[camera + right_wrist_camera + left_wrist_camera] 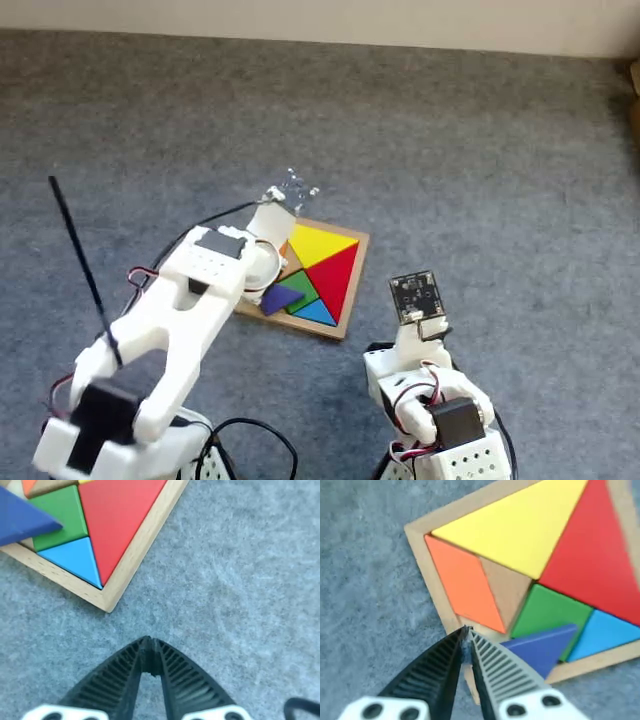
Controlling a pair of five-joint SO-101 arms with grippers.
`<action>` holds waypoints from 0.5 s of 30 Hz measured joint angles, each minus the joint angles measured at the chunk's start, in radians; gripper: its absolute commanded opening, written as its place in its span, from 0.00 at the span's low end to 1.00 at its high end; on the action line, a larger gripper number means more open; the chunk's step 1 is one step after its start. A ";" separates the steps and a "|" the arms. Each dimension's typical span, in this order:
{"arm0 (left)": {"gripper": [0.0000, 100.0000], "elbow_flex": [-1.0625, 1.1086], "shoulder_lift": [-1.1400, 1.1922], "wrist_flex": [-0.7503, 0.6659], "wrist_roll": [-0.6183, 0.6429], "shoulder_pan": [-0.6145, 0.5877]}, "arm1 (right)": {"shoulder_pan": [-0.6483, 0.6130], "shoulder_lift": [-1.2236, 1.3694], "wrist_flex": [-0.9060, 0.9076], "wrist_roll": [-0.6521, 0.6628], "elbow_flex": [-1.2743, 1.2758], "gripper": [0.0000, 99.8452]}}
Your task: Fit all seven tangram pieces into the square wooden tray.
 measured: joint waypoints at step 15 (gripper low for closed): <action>0.01 0.187 -0.195 0.031 0.092 0.060 | 0.000 0.000 0.000 0.000 0.000 0.01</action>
